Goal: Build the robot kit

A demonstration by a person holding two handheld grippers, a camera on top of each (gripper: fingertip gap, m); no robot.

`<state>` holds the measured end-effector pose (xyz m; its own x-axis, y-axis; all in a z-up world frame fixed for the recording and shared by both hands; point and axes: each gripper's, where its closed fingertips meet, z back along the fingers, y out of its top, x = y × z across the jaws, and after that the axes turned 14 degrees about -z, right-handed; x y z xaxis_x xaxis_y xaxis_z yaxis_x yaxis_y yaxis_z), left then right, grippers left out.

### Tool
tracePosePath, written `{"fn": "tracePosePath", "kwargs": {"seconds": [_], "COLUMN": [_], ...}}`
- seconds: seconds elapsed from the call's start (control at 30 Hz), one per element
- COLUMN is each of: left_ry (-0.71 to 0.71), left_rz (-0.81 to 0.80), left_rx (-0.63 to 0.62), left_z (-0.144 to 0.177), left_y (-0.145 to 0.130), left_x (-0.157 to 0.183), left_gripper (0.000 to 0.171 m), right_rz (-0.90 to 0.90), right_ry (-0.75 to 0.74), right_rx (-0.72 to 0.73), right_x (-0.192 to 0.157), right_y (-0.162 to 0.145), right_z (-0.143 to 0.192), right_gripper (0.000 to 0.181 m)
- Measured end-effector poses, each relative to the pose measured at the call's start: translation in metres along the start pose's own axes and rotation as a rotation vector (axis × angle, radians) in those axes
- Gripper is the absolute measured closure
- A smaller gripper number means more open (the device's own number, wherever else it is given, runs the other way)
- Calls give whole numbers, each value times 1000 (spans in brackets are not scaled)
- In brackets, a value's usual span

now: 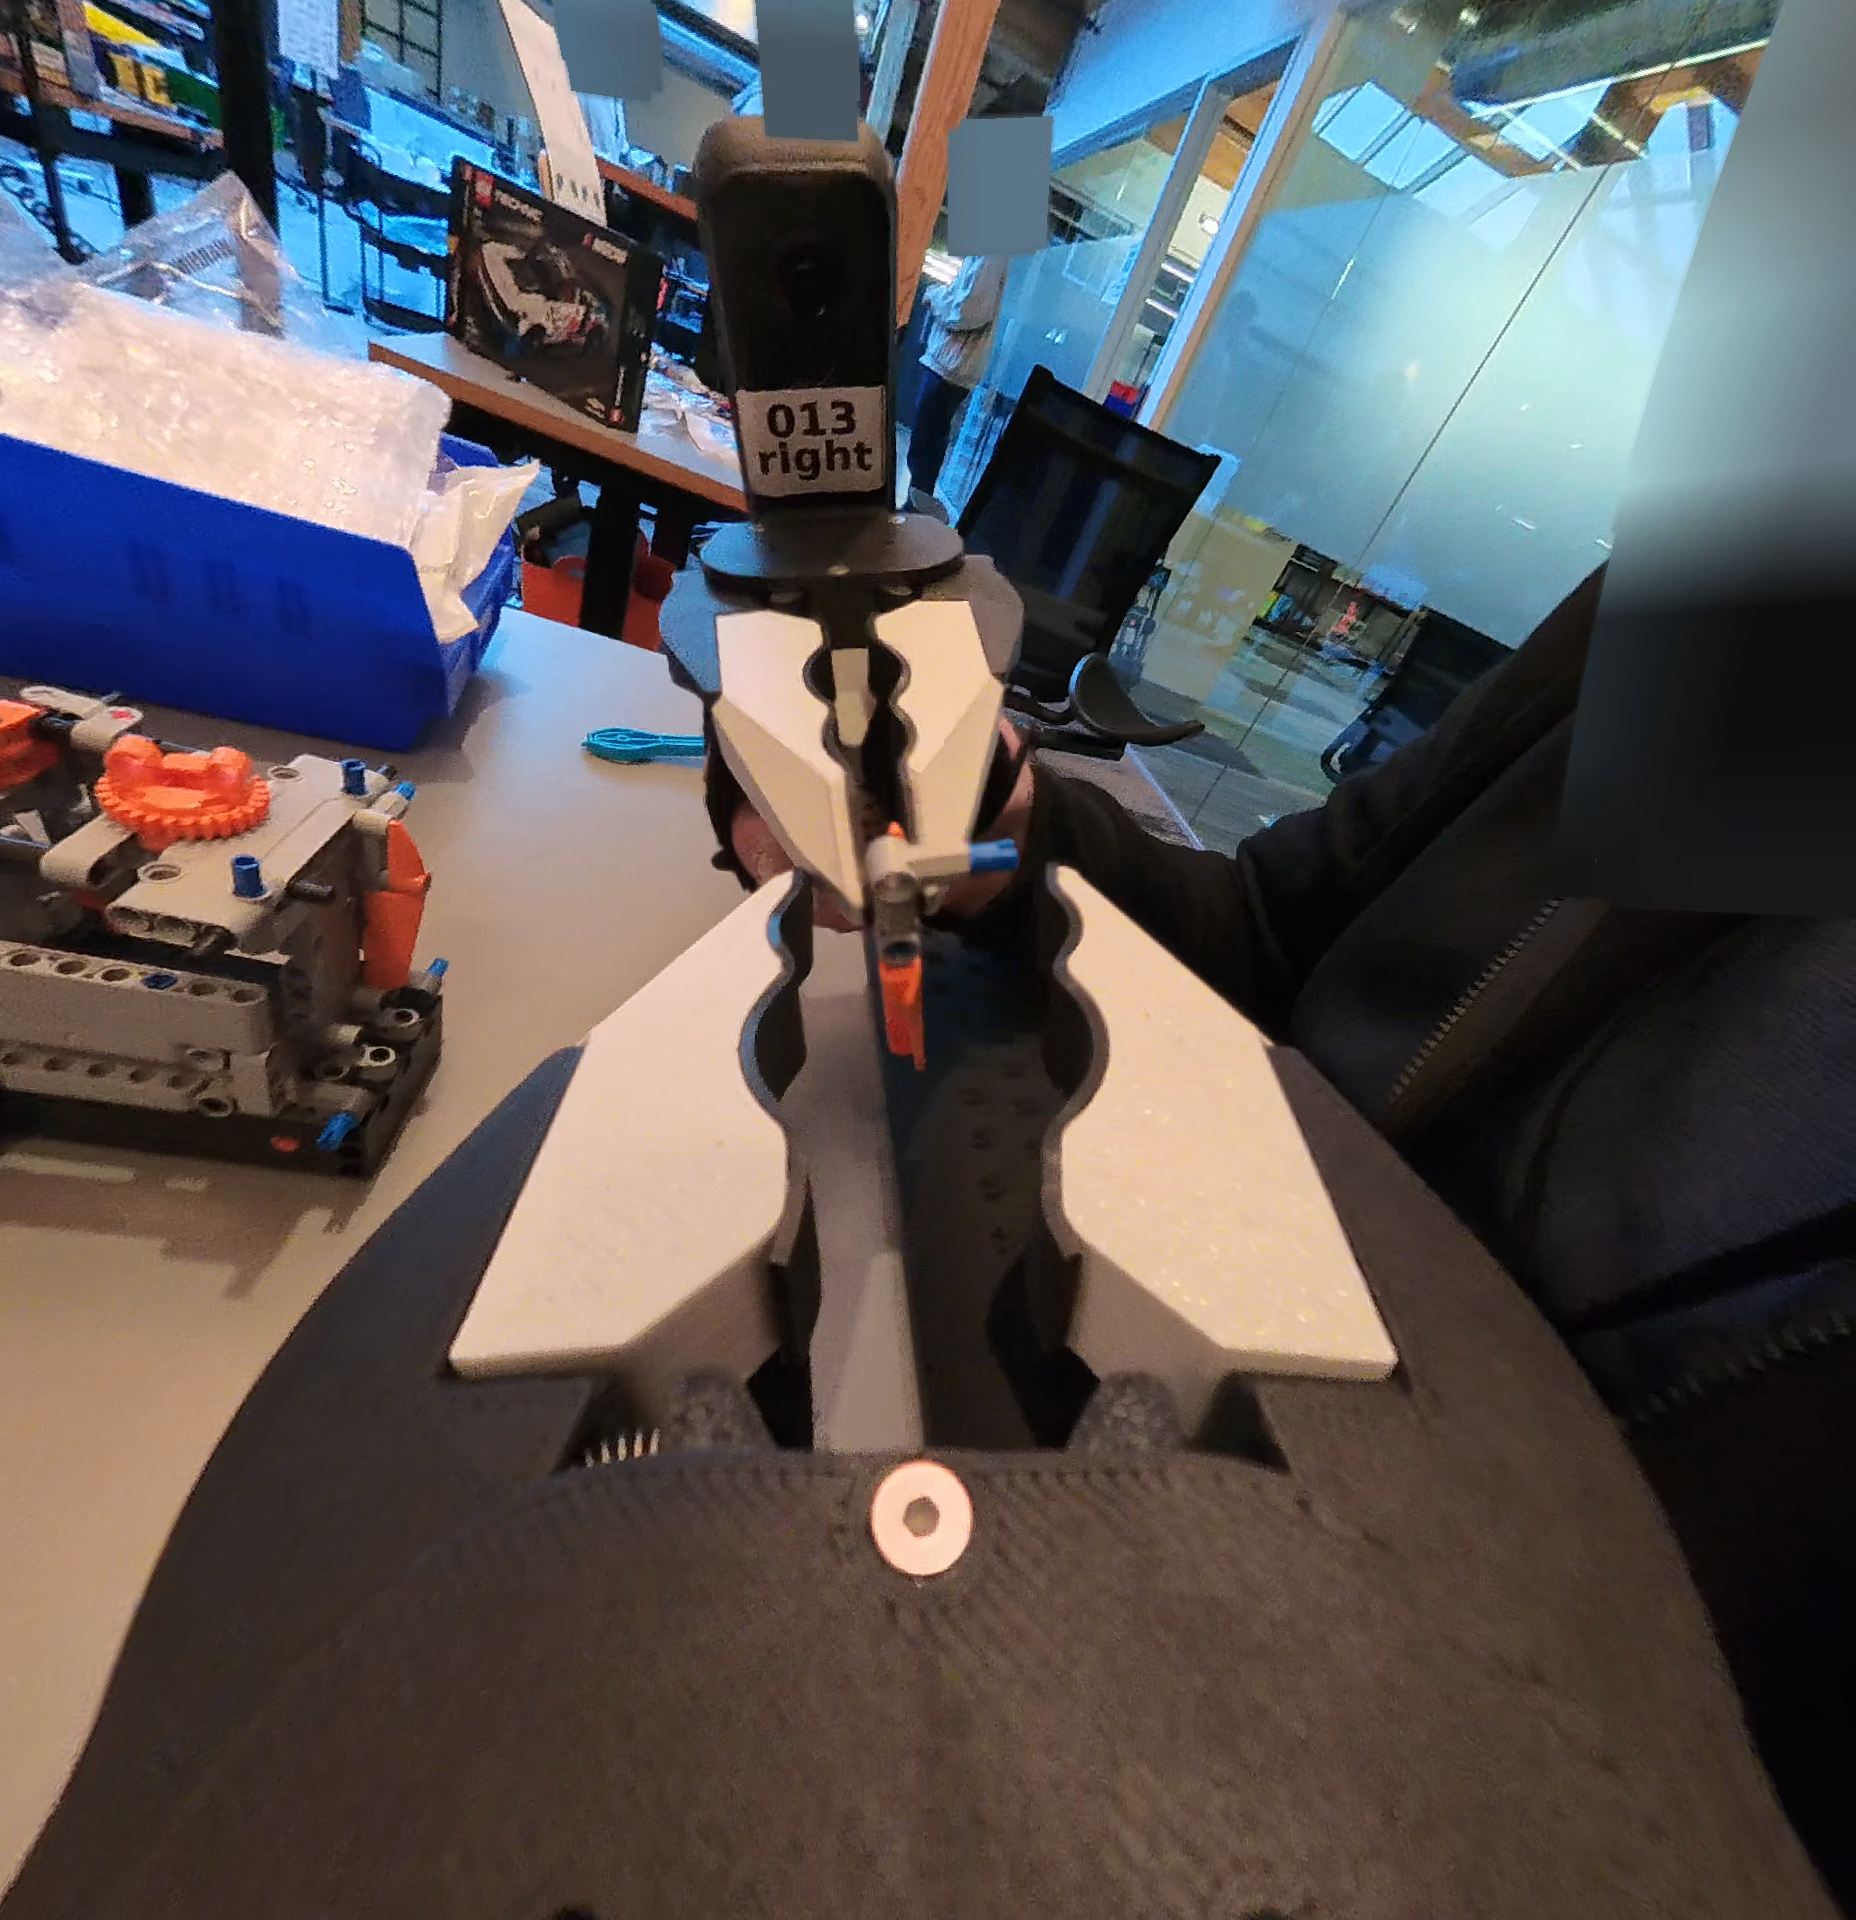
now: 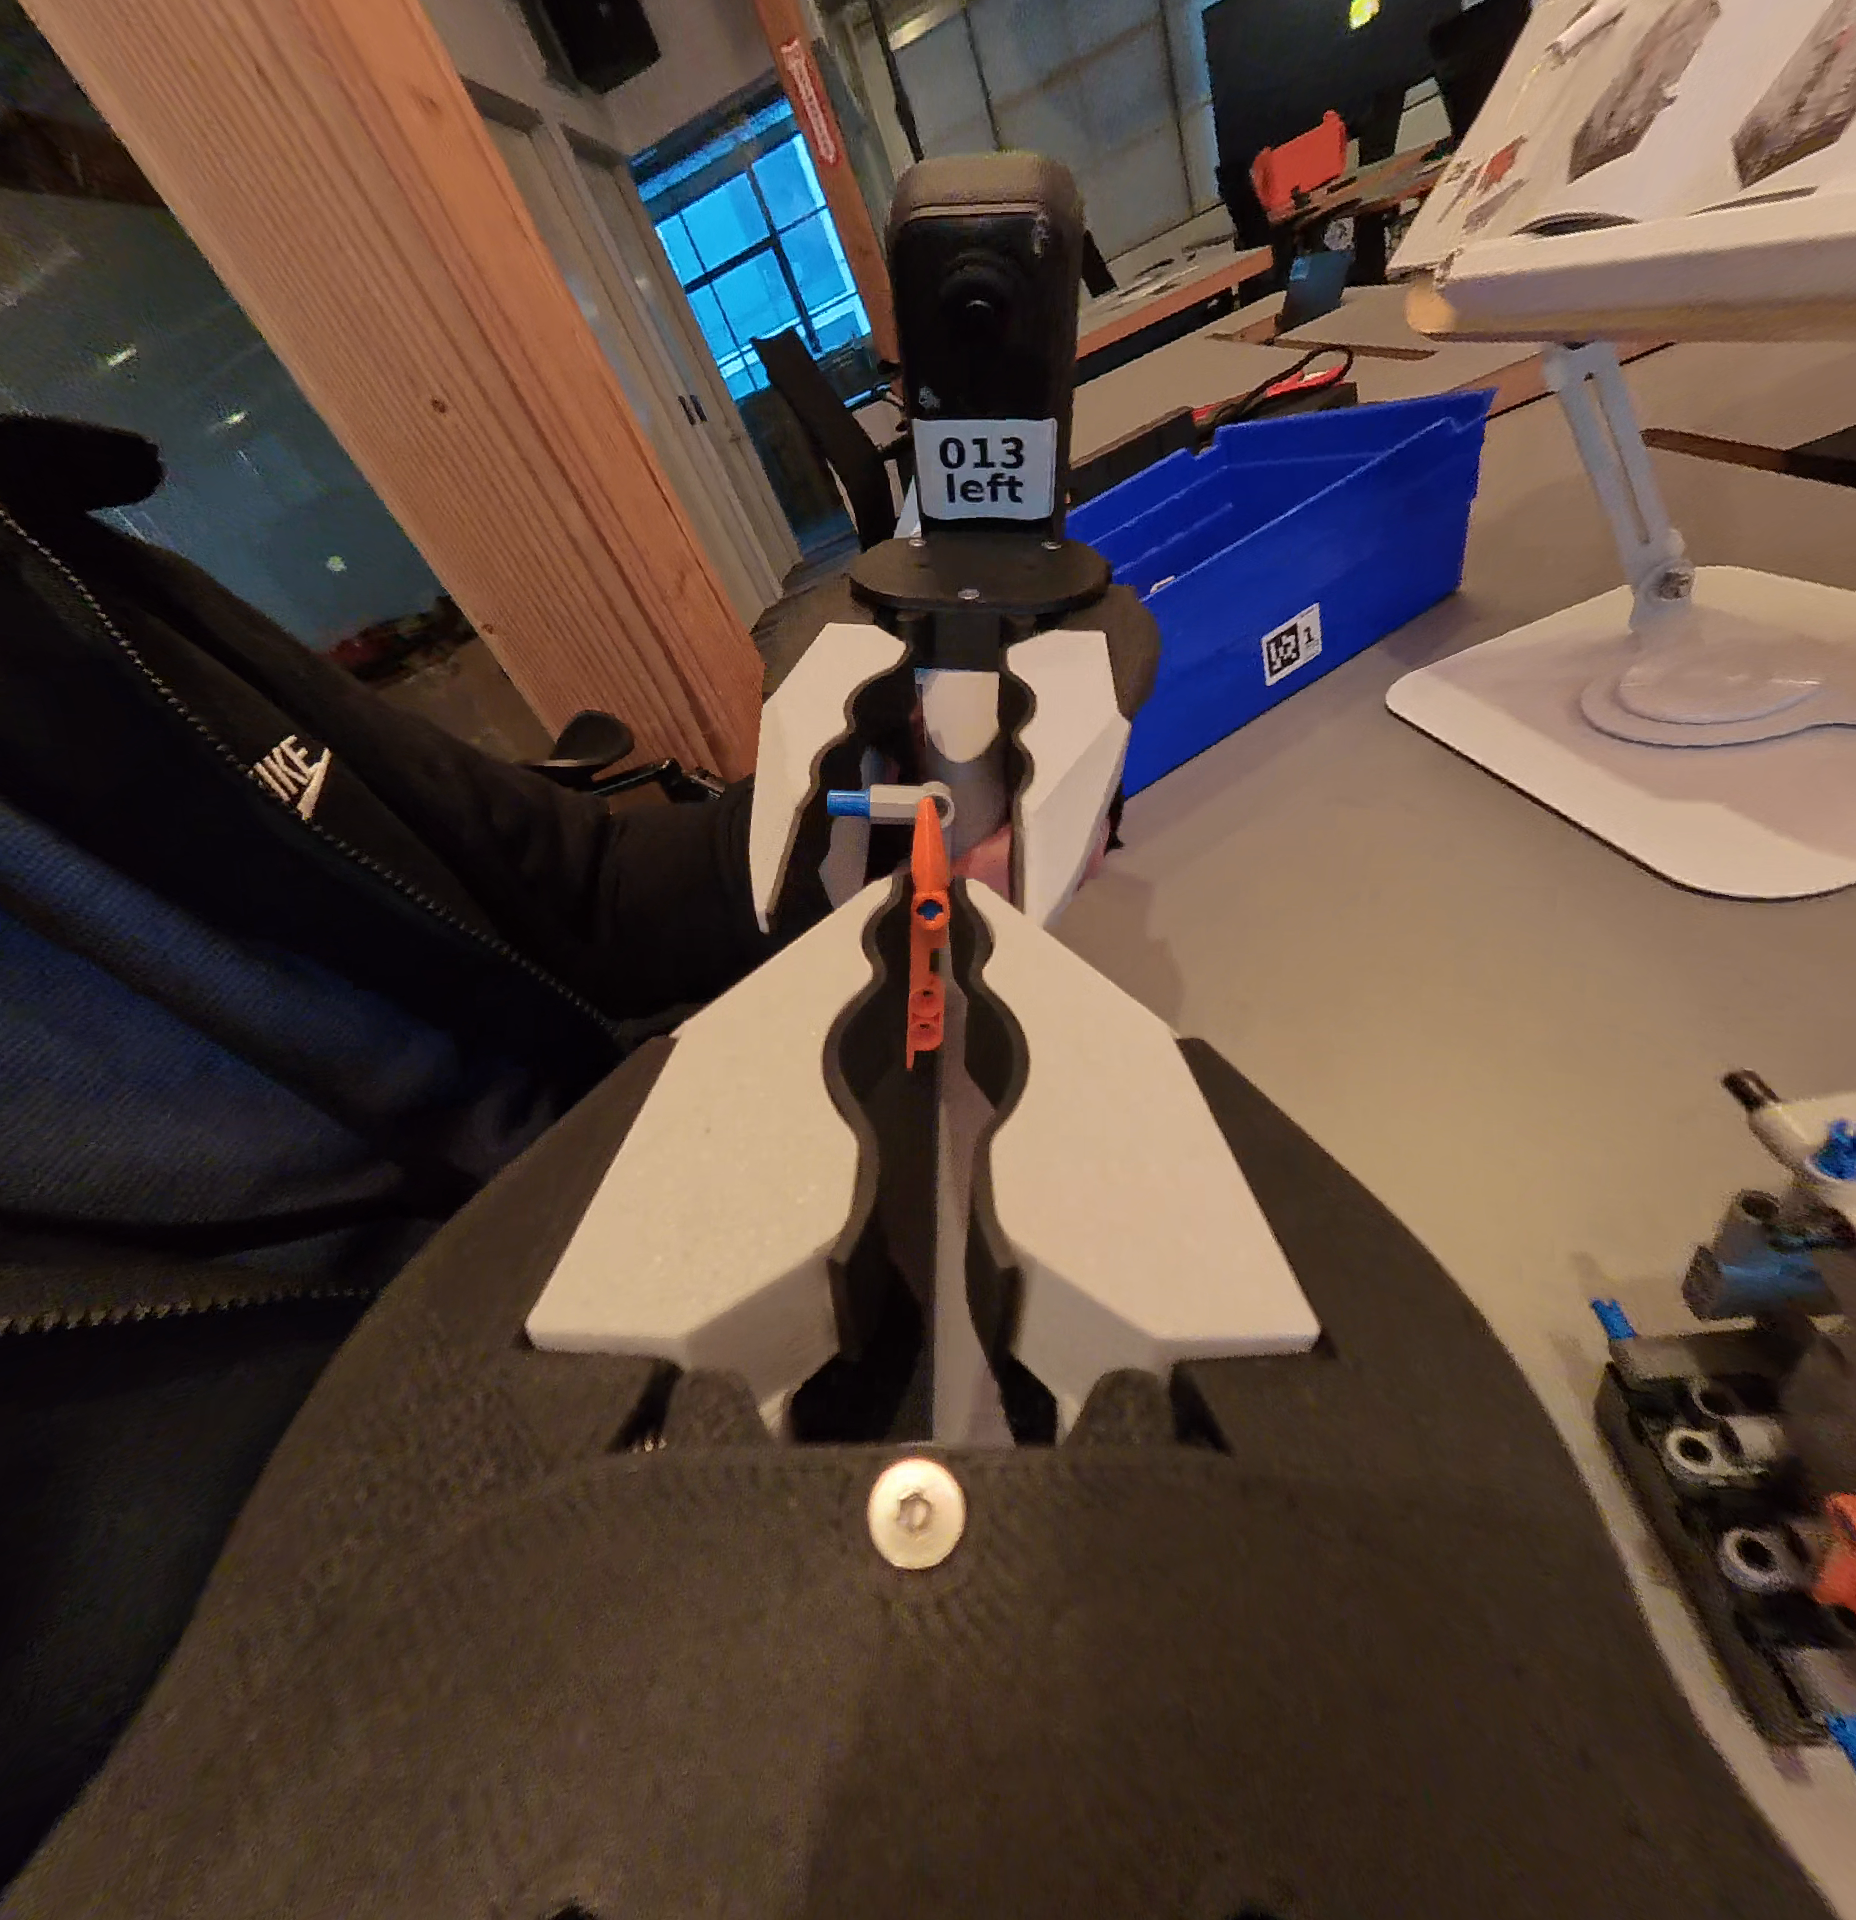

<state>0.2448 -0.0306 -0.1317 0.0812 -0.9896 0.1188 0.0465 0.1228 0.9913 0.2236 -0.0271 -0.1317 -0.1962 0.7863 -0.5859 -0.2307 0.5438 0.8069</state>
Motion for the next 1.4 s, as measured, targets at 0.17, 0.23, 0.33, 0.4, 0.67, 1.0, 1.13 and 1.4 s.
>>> {"fn": "tracePosePath", "kwargs": {"seconds": [0.17,0.23,0.33,0.4,0.67,1.0,1.13,1.4], "left_ry": [-18,-41,-59,-78,-26,74,93,53], "left_rz": [12,7,24,43,61,35,23,72], "left_rx": [3,21,24,36,105,117,60,19], "left_z": [-7,-11,-14,-18,10,13,-1,-26], "left_y": [-4,-3,-4,-3,9,10,5,-6], "left_x": [4,8,10,11,-3,-18,-22,-31], "left_gripper": [125,110,98,87,132,149,138,151], "right_rz": [32,27,36,30,9,-130,-123,-86], "right_ry": [-11,3,-4,0,-63,-63,-28,-7], "right_rx": [-30,-43,-66,-66,92,293,293,256], "right_x": [-4,-4,-3,-2,9,30,24,18], "right_y": [-3,-5,-8,-8,13,24,25,20], "right_z": [-10,-14,-19,-20,20,67,62,46], "right_gripper": [177,177,177,177,177,176,176,176]}}
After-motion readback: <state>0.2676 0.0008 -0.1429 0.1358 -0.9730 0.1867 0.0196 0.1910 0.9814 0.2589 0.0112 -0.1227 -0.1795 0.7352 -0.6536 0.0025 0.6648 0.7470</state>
